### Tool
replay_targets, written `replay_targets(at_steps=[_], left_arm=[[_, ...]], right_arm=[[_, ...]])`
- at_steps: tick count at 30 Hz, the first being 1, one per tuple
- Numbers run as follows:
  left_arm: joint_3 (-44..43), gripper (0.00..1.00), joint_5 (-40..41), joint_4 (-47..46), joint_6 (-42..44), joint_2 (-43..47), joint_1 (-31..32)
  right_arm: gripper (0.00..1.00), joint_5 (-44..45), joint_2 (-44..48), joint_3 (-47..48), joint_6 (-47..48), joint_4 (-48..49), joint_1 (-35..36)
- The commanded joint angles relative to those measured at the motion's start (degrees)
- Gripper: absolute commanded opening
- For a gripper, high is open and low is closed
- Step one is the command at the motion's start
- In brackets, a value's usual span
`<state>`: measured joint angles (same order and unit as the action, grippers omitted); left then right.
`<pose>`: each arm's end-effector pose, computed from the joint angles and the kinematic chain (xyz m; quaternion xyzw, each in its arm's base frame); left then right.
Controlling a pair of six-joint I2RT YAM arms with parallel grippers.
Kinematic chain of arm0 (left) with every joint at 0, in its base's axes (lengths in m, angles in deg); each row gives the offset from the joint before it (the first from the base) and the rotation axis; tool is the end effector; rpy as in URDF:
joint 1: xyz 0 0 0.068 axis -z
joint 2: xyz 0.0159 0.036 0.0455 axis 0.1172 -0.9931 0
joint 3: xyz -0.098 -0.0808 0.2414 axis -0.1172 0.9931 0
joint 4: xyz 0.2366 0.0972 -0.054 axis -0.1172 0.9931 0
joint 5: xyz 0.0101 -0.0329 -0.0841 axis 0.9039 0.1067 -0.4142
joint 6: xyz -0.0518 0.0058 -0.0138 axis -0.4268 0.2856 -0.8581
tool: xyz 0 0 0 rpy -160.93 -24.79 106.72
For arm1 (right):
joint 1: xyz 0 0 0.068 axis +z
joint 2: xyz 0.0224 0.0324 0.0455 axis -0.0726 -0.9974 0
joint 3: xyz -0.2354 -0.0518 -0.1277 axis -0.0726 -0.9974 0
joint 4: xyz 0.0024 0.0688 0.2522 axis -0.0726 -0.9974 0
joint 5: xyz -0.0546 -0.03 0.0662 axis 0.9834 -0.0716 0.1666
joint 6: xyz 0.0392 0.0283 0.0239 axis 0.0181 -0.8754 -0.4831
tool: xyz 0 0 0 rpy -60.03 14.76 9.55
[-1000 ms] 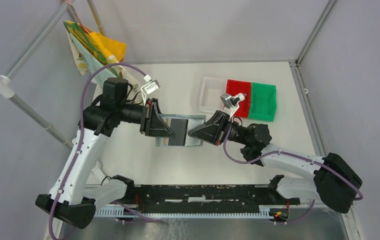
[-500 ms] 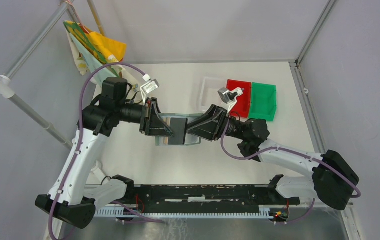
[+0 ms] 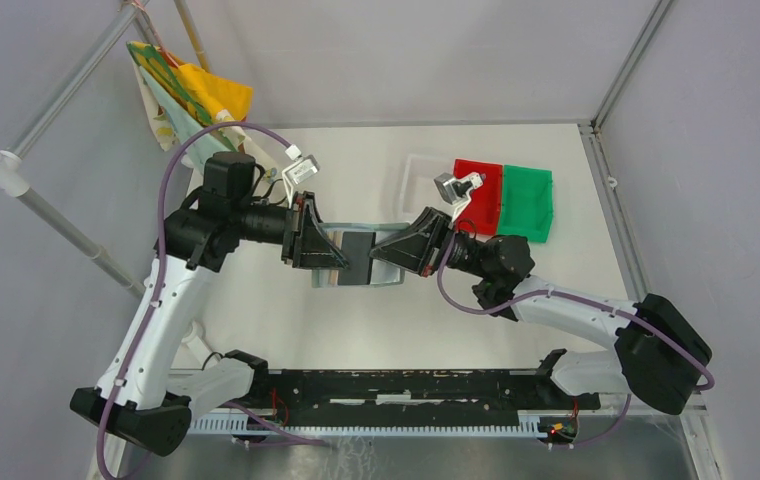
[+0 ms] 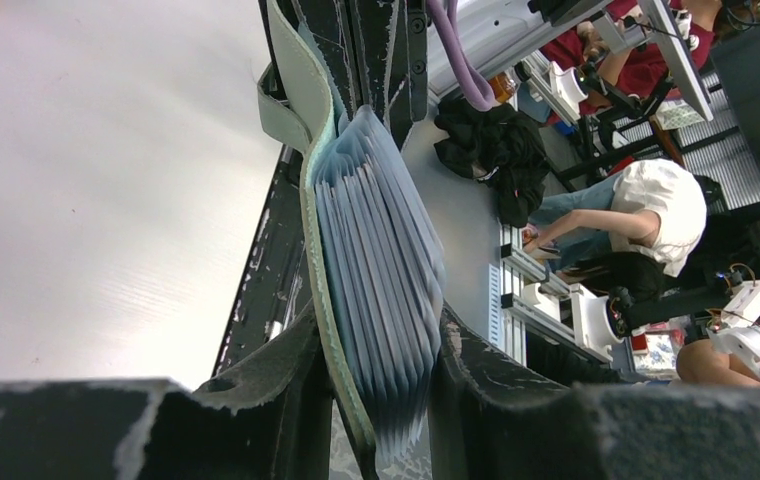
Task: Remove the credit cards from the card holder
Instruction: Remove the credit card from the card holder.
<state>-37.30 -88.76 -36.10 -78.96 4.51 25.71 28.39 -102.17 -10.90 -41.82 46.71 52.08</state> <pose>0.1629 -0.0912 0.4182 0.3281 0.7054 -0.5788 0.2442 0.1627 0.2087 0.3269 -0.1538 0.4946 0.7914 0.3246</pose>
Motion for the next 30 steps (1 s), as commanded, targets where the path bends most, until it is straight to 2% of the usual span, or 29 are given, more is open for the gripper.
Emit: replay_targets(at_steps=[1, 4, 6, 9, 19, 30], left_arm=[[-2.3, 0.39, 3.0, -3.4, -1.7, -0.8, -0.1], [-2.1, 0.45, 3.4, -4.9, -2.8, -0.4, -0.1], [-1.7, 0.46, 3.4, -5.9, -3.7, -0.3, -0.2], [-0.7, 0.39, 3.4, -7.1, -4.8, -0.1, -0.5], [0.1, 0.36, 0.0, -8.1, -6.4, -0.3, -2.1], [0.5, 0.45, -0.5, -8.2, -6.0, 0.3, -3.0]], right_arm=[[0.00, 0.4, 0.5, -1.1, -2.8, 8.8, 0.5], [0.00, 1.0, 0.6, -2.5, -3.7, 10.6, 0.5], [0.00, 1.5, 0.8, -3.2, -4.0, 11.2, 0.5], [0.00, 1.8, 0.9, -3.7, -4.4, 12.0, 0.4], [0.00, 2.2, 1.2, -4.9, -4.7, 13.4, 0.3], [0.00, 2.5, 1.3, -6.1, -5.1, 14.7, 0.2]])
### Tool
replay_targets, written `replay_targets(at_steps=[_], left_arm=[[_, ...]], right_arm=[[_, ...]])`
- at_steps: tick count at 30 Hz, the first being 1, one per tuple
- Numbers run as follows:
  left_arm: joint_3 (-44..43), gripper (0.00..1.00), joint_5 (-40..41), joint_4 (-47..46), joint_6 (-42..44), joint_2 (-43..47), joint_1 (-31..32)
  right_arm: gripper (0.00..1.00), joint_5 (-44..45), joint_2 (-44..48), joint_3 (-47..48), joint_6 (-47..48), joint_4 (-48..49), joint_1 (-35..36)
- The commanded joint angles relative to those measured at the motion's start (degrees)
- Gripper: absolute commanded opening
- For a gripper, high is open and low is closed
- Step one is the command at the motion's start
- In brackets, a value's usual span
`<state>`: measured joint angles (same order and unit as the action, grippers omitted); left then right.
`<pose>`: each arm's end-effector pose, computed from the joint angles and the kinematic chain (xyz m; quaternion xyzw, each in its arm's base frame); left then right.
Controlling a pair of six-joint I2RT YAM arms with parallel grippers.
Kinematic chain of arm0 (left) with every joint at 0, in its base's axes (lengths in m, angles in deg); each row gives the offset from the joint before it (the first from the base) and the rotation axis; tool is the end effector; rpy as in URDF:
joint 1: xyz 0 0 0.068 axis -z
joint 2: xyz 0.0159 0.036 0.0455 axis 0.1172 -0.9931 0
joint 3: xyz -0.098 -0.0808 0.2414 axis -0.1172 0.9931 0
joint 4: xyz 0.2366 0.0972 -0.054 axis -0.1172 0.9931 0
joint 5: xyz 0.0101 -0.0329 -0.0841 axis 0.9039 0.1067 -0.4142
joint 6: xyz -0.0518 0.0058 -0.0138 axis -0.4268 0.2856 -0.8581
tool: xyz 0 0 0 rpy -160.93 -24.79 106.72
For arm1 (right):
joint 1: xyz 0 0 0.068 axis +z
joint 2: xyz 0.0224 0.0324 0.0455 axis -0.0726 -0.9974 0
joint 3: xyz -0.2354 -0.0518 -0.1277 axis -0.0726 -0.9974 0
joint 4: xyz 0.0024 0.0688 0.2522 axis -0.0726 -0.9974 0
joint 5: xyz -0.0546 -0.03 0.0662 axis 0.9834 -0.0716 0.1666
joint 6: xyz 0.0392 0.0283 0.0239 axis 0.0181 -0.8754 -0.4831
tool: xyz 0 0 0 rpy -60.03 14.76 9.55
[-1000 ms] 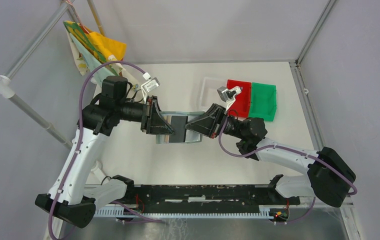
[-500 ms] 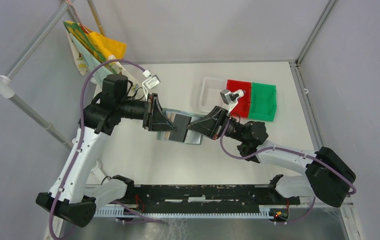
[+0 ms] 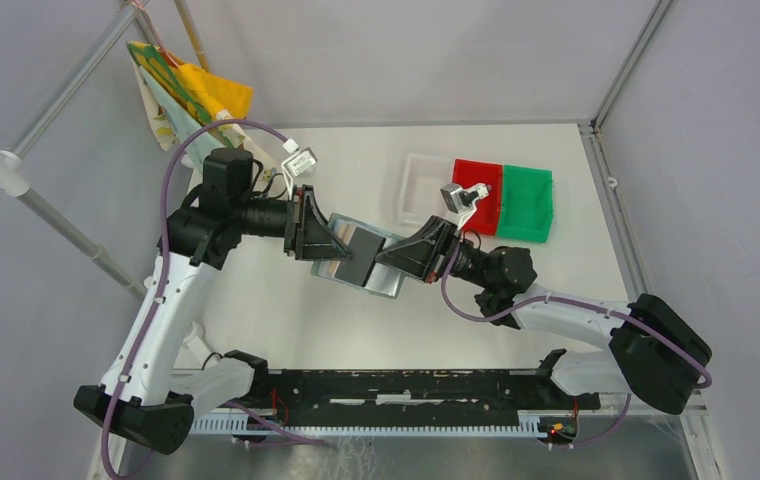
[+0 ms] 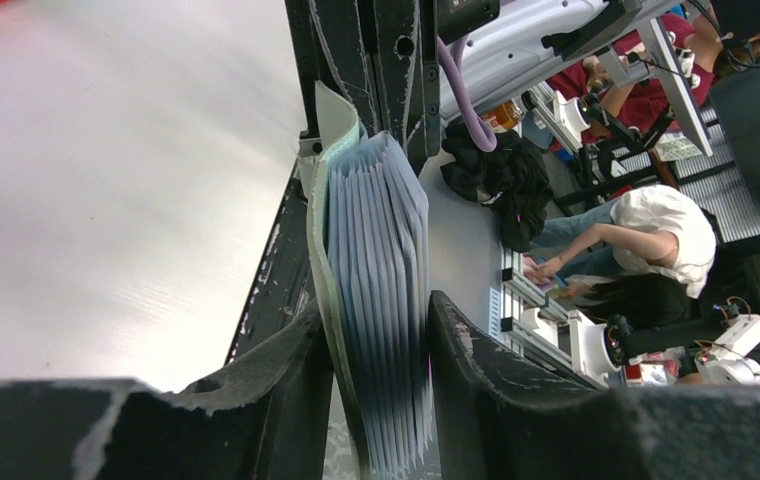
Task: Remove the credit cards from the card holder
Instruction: Remove the credit card from the card holder.
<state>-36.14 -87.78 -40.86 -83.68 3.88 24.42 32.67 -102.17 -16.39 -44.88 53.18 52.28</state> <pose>0.1739 -0.0901 0.4160 0.3001 0.7156 -0.5788 0.2506 0.1569 0.2002 0.3072 -0.1119 0.4891 0.8018 0.3246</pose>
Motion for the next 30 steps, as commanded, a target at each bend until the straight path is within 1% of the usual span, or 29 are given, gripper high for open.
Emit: replay_targets(at_steps=[1, 5, 8, 10, 13, 17, 18, 19, 20, 23, 25, 29, 30], left_arm=[[-0.6, 0.45, -1.5, -3.4, -1.2, 0.9, -1.7], [-0.2, 0.46, -1.7, -3.4, -1.0, 0.8, -1.8], [0.0, 0.44, -1.8, -3.3, -0.6, 0.9, -1.7], [0.1, 0.41, -1.7, -3.3, -0.4, 1.0, -1.8], [0.4, 0.32, -0.9, -3.3, -0.3, 1.2, -1.8], [0.6, 0.14, 0.1, -3.3, -0.2, 1.3, -1.9], [0.5, 0.10, 0.1, -3.3, -0.2, 1.1, -1.9], [0.3, 0.08, 0.0, -3.3, -0.3, 1.1, -1.8], [0.2, 0.07, 0.0, -3.3, -0.3, 1.1, -1.9], [0.3, 0.06, -0.3, -3.3, -0.5, 1.0, -1.9], [0.4, 0.06, -0.3, -3.3, -0.8, 1.0, -1.9], [0.0, 0.06, -0.2, -3.3, -1.1, 1.1, -1.8], [-0.1, 0.06, -0.2, -3.4, -1.3, 1.0, -1.9]], right_arm=[[0.00, -1.6, 1.5, -0.8, -2.0, 8.4, 0.0], [0.00, -1.1, 1.5, -0.9, -2.0, 8.6, 0.0], [0.00, -0.9, 1.1, -0.7, -2.3, 9.1, 0.0], [0.00, -0.9, 0.9, -0.8, -2.5, 9.5, 0.0], [0.00, -0.9, 0.8, -1.0, -2.7, 9.7, 0.0], [0.00, -1.1, 0.7, -1.0, -2.6, 9.9, 0.1], [0.06, -1.3, 0.7, -1.0, -2.6, 9.9, 0.1], [0.16, -1.3, 0.6, -1.0, -2.5, 9.7, 0.1], [0.20, -1.4, 0.6, -0.9, -2.5, 9.6, 0.1], [0.24, -1.5, -0.1, -0.1, -2.5, 9.8, 0.4], [0.24, -1.8, -1.0, 1.0, -2.8, 10.1, 0.7], [0.13, -2.1, -2.0, 2.1, -3.7, 11.0, 1.0], [0.13, -2.1, -2.2, 2.1, -3.9, 11.5, 1.0]])
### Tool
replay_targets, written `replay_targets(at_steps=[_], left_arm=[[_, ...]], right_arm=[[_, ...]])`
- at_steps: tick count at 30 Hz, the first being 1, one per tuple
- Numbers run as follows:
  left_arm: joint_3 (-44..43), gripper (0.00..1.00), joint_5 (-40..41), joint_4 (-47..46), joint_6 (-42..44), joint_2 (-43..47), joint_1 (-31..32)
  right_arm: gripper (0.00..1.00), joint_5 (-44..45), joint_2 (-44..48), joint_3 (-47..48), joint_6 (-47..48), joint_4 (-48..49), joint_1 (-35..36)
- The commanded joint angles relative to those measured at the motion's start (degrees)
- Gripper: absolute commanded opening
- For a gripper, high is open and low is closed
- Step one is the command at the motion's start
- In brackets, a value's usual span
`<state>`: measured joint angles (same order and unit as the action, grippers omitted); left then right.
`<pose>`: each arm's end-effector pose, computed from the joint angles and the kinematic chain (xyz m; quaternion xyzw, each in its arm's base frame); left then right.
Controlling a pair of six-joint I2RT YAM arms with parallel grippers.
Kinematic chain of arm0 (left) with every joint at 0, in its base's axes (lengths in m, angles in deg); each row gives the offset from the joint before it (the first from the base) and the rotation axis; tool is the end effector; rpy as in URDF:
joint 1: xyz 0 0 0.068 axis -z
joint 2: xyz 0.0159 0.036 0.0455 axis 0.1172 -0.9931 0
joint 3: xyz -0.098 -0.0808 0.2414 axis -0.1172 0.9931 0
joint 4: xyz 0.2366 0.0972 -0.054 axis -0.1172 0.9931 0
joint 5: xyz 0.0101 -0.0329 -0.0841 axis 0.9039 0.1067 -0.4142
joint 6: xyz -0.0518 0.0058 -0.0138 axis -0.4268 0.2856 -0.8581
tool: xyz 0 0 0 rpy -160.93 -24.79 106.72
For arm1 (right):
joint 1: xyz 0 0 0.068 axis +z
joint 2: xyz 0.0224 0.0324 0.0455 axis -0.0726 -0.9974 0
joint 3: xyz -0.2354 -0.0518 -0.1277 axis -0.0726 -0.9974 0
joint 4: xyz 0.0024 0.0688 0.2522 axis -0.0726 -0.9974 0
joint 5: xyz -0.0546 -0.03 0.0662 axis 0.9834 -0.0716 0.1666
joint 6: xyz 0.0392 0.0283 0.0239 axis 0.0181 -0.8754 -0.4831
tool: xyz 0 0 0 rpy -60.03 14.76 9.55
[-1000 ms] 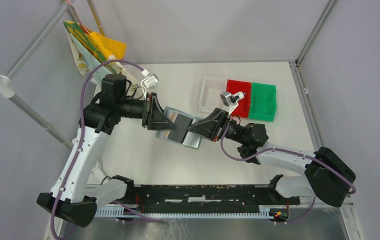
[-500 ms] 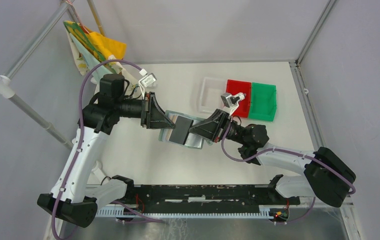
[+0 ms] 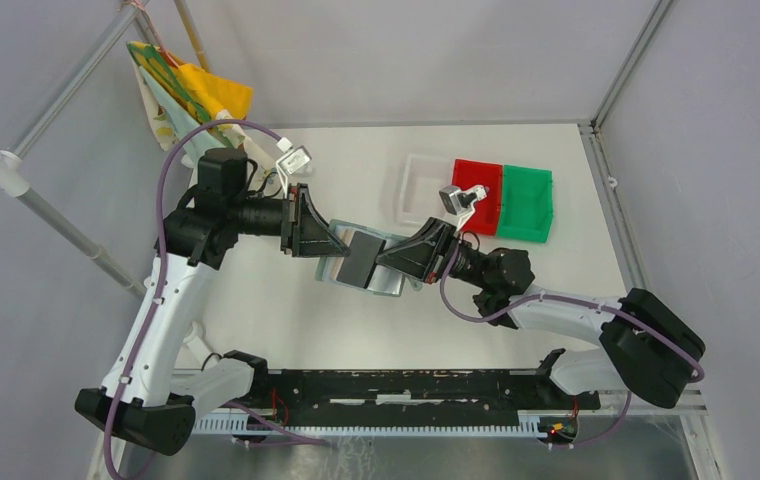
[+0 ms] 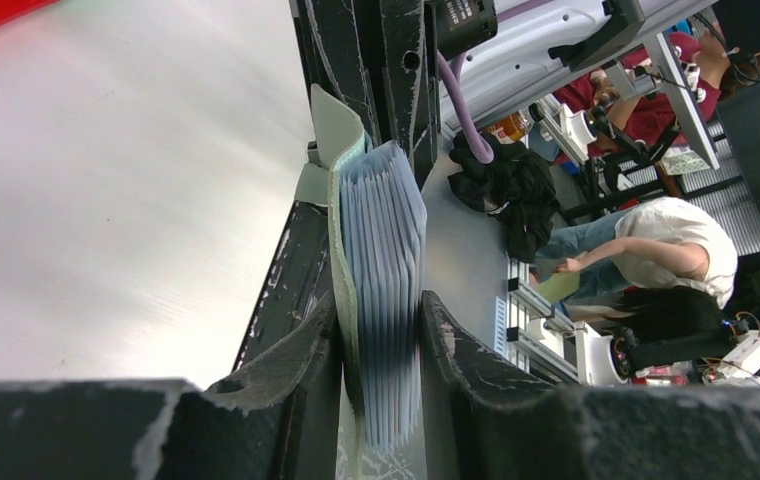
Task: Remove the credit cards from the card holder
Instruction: Remove the credit card from the card holder.
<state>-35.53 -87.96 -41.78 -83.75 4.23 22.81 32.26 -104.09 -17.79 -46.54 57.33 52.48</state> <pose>0.1759 -0.0851 0.4151 0.2930 0.7168 -0.5759 0.2621 0.1562 0.2011 0.2981 -0.1109 0.4849 0.8092 0.3127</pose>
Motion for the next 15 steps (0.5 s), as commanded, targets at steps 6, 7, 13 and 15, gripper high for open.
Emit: replay_targets(at_steps=[6, 7, 13, 15], left_arm=[[-1.3, 0.06, 0.2, -2.5, -2.1, 0.2, -0.9], [-1.4, 0.06, 0.1, -2.5, -2.2, 0.1, -1.1], [-1.9, 0.05, 0.1, -2.6, -2.1, 0.0, -2.0], [-1.8, 0.04, 0.2, -2.7, -2.3, 0.0, -2.3]], right_arm=[[0.00, -0.6, 1.1, 0.7, -2.3, 8.7, 0.6], [0.00, -0.3, 1.6, -0.2, -2.2, 8.6, 0.4], [0.00, 1.2, 3.2, -2.4, -1.6, 8.1, 0.1], [0.00, 1.5, 3.5, -2.4, -1.2, 7.5, 0.2]])
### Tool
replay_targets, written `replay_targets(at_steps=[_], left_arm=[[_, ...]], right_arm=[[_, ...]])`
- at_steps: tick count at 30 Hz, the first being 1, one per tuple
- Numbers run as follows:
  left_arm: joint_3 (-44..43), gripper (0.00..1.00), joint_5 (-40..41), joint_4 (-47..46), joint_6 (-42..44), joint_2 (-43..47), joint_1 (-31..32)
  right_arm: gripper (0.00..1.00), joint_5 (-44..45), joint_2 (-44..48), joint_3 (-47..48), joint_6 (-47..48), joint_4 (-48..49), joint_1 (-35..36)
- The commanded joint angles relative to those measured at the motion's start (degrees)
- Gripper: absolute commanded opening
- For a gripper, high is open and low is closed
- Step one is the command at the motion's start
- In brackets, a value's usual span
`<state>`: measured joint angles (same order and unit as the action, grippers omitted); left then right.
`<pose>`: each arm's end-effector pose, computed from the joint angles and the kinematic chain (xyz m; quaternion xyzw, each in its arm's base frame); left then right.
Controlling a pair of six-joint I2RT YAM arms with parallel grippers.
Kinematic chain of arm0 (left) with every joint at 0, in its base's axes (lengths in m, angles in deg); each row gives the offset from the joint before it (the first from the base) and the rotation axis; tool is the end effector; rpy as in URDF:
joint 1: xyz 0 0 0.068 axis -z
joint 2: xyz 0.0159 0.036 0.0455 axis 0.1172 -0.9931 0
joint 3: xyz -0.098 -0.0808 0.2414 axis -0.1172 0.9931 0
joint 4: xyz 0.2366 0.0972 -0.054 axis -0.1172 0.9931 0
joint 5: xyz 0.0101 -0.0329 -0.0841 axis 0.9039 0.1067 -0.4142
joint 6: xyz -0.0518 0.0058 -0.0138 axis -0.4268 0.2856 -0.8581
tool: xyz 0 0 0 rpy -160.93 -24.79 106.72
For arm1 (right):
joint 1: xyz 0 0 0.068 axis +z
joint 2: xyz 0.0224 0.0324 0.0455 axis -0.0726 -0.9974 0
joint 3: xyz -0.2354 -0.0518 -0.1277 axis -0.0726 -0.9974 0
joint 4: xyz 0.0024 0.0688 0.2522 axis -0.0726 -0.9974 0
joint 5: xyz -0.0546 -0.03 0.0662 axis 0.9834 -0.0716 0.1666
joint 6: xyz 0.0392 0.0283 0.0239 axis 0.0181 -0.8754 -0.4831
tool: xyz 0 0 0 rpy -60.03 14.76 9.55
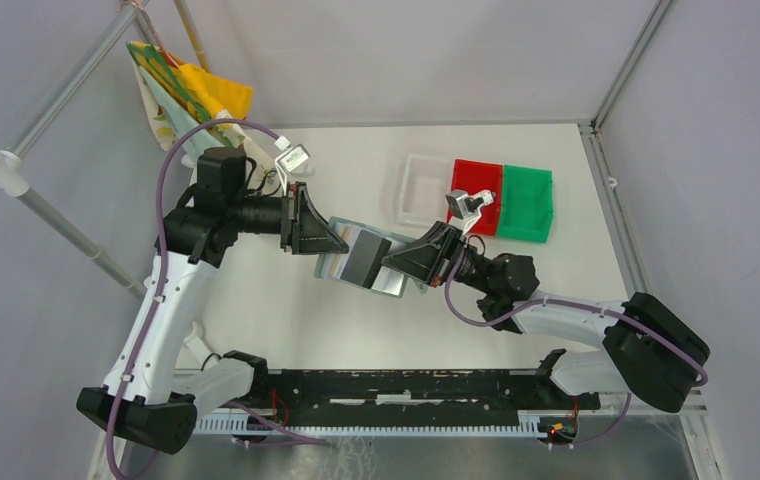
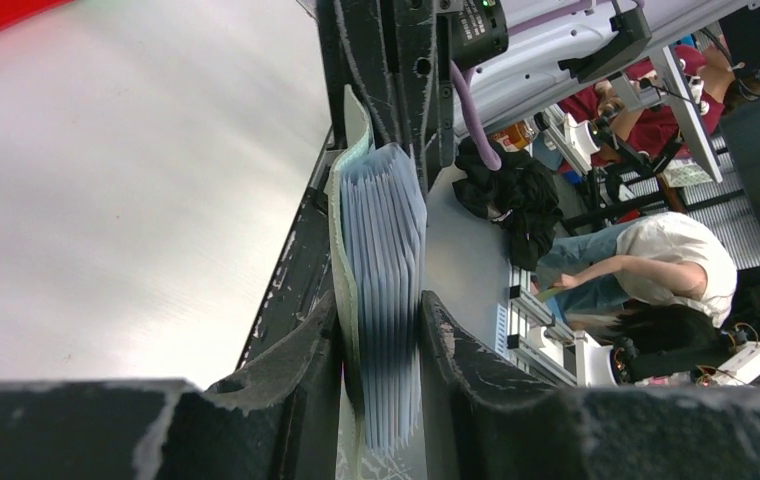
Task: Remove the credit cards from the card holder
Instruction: Remove the credit card from the card holder.
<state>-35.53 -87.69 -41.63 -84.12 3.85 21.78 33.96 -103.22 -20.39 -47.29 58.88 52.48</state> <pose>0.1794 -0.0824 0.4137 0.2810 0.7234 -0.5733 0.2629 0.1520 0.1950 0.2906 -0.0945 0.4855 0.8103 0.3141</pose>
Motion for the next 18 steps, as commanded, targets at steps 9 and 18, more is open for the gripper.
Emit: replay_targets(at_steps=[9, 18], left_arm=[[-1.5, 0.04, 0.0, -3.5, -2.1, 0.7, -1.8], [-1.6, 0.04, 0.0, -3.9, -2.9, 0.5, -1.9]], right_arm=[[0.00, 1.3, 4.4, -0.1, 2.4, 1.0, 0.3], [0.34, 0.9, -1.0, 3.3, 0.8, 2.1, 1.7]])
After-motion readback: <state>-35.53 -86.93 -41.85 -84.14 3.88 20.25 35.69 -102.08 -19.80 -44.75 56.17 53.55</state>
